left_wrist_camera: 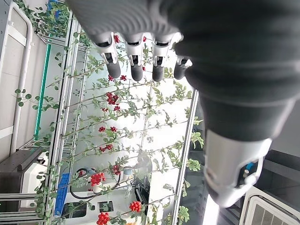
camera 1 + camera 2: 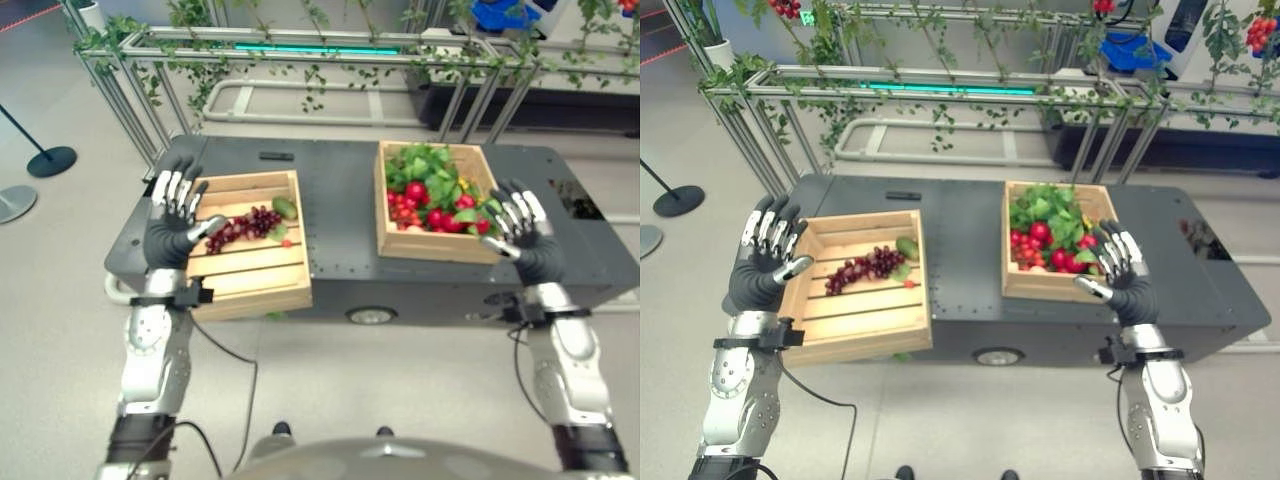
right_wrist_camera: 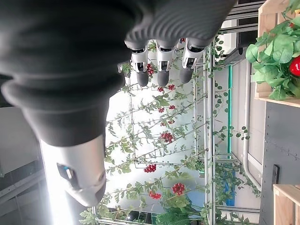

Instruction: Pick up the fruits from the basket on one side to the basket on the other side

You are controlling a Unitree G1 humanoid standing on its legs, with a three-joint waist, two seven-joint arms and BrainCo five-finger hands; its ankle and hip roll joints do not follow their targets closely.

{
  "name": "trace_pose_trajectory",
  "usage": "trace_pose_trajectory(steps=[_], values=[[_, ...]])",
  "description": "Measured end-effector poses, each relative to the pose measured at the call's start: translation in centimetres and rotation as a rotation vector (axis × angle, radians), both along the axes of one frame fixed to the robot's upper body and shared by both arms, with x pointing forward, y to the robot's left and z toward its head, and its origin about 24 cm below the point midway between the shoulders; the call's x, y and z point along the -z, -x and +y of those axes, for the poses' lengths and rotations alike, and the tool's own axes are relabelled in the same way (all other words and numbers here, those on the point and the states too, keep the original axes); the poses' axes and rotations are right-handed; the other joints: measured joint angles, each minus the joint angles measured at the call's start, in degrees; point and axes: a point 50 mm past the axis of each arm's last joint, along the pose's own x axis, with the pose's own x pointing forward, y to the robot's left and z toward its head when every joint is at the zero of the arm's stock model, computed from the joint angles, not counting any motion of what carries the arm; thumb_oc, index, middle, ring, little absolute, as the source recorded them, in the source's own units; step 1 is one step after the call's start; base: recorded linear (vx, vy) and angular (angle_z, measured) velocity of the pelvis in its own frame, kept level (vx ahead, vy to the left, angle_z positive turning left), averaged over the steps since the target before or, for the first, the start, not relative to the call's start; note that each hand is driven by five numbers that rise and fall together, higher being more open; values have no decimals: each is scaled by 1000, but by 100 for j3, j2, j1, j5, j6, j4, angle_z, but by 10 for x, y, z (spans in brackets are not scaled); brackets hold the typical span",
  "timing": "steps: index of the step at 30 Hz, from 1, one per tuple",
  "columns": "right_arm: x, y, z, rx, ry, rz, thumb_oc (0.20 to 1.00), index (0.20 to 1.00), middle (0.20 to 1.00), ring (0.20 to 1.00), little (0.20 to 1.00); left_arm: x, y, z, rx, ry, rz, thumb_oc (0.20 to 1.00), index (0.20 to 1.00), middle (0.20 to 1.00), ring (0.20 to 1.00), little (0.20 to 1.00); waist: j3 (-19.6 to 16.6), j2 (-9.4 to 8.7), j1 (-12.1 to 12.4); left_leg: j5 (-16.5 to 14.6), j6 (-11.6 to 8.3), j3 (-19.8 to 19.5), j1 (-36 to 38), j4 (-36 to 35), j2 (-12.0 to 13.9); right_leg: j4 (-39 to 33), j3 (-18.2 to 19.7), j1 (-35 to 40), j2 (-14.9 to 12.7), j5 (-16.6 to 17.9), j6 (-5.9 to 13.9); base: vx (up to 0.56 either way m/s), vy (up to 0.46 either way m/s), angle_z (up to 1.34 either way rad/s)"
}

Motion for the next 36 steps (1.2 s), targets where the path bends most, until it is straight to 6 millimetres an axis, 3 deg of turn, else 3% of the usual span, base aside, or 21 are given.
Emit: trace_pose_trajectory(steps=[8,11,14,17,20,28,32,36], values=[[1,0,1,4,-7,2,1000,1000,1000,1000,1000,-4,1,-2,12,-5,-16,1000,1000,1000,1000,1000,-32,-30,-1,29,12,1,167,-172,-46,-40,-42,114,-34,-7,11,19,50,1],[14,-1,-1,19,-17,53,1000,1000,1000,1000,1000,-2,2,-1,11,-5,-10,1000,1000,1000,1000,1000,-59,-71,-7,38,17,3,194,-198,-47,-28,-43,119,-34,-7,12,18,65,-1],[43,3,-9,77,4,188,1000,1000,1000,1000,1000,18,1,6,-16,-21,85,1000,1000,1000,1000,1000,-110,-114,-8,58,19,25,263,-268,-55,-23,-22,139,-40,-18,27,21,37,-4],[70,10,-12,122,8,303,1000,1000,1000,1000,1000,54,2,17,-69,-34,246,1000,1000,1000,1000,1000,-131,-126,-12,88,24,53,286,-308,-57,-16,23,122,-41,-17,27,30,42,-5],[90,22,-12,162,-19,388,1000,1000,1000,1000,1000,83,15,25,-108,-30,370,1000,1000,1000,1000,1000,-138,-119,-11,84,23,111,333,-312,-56,-6,84,128,-42,-16,27,18,33,-9],[109,40,-15,207,-6,475,1000,1000,1000,1000,1000,135,40,40,-195,-129,622,1000,1000,1000,1000,1000,-249,-74,-13,85,23,155,344,-316,-42,6,106,113,-36,-7,27,-1,8,-2],[124,58,-21,241,-7,554,1000,1000,1000,1000,1000,177,79,53,-252,-163,855,1000,1000,1000,1000,1000,-325,-85,-82,89,25,153,252,-322,-43,-4,100,39,-37,-7,30,0,0,0],[133,67,-23,254,-9,597,1000,1000,1000,1000,1000,198,106,58,-282,-161,989,1000,1000,1000,1000,1000,-319,-75,-124,97,26,154,239,-314,-48,0,100,18,-43,9,25,0,0,0]])
